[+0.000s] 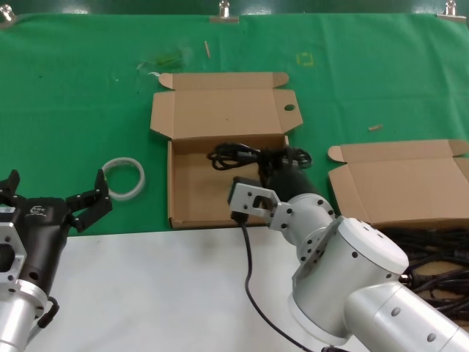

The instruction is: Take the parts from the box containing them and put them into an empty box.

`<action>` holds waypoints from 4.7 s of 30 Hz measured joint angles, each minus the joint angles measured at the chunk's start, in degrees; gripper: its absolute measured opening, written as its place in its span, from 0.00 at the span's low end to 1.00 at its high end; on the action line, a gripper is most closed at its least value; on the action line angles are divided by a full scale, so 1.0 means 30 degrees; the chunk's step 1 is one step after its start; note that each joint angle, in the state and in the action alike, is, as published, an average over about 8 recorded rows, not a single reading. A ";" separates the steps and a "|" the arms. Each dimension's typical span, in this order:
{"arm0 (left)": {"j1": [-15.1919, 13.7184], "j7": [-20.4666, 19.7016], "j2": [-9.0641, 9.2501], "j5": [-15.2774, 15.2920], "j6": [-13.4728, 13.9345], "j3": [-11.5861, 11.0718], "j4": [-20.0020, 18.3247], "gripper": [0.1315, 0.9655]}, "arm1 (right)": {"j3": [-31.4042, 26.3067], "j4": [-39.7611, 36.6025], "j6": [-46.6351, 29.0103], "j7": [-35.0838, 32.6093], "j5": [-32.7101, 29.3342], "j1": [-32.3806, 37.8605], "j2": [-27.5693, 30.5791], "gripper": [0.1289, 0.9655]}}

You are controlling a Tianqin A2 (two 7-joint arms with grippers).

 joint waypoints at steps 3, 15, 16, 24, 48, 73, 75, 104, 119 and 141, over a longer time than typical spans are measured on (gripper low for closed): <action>0.0000 0.0000 0.0000 0.0000 0.0000 0.0000 0.0000 1.00 | 0.0168 -0.0492 -0.0166 -0.0156 0.0000 -0.0017 0.0001 0.09; 0.0000 0.0000 0.0000 0.0000 0.0000 0.0000 0.0000 1.00 | -0.0740 -0.1107 -0.0746 0.1722 0.0000 0.0525 0.0008 0.09; 0.0000 0.0000 0.0000 0.0000 0.0000 0.0000 0.0000 1.00 | -0.1001 -0.1107 -0.0795 0.2085 0.0000 0.0661 0.0011 0.09; 0.0000 0.0000 0.0000 0.0000 0.0000 0.0000 0.0000 1.00 | -0.3445 -0.1289 -0.1153 0.5220 0.0000 0.1883 0.0042 0.09; 0.0000 0.0000 0.0000 0.0000 0.0000 0.0000 0.0000 1.00 | -0.2729 -0.1144 -0.0664 0.5217 0.0000 0.1151 0.0091 0.09; 0.0000 0.0000 0.0000 0.0000 0.0000 0.0000 0.0000 1.00 | -0.2732 -0.1146 -0.0666 0.5230 0.0000 0.1152 0.0091 0.30; 0.0000 0.0000 0.0000 0.0000 0.0000 0.0000 0.0000 1.00 | -0.2732 -0.1146 -0.0666 0.5230 0.0000 0.1152 0.0091 0.36; 0.0000 0.0000 0.0000 0.0000 0.0000 0.0000 0.0000 1.00 | 0.0851 0.0164 -0.3302 1.1399 -0.3818 -0.1374 0.0092 0.95; 0.0000 0.0000 0.0000 -0.0003 0.0000 0.0000 0.0000 1.00 | 0.4261 0.1411 -0.5815 1.7282 -0.7457 -0.3784 0.0092 1.00; 0.0000 0.0005 0.0000 -0.0003 0.0000 0.0000 0.0000 1.00 | 0.9276 0.3244 -0.9502 2.5901 -1.2797 -0.7314 0.0091 1.00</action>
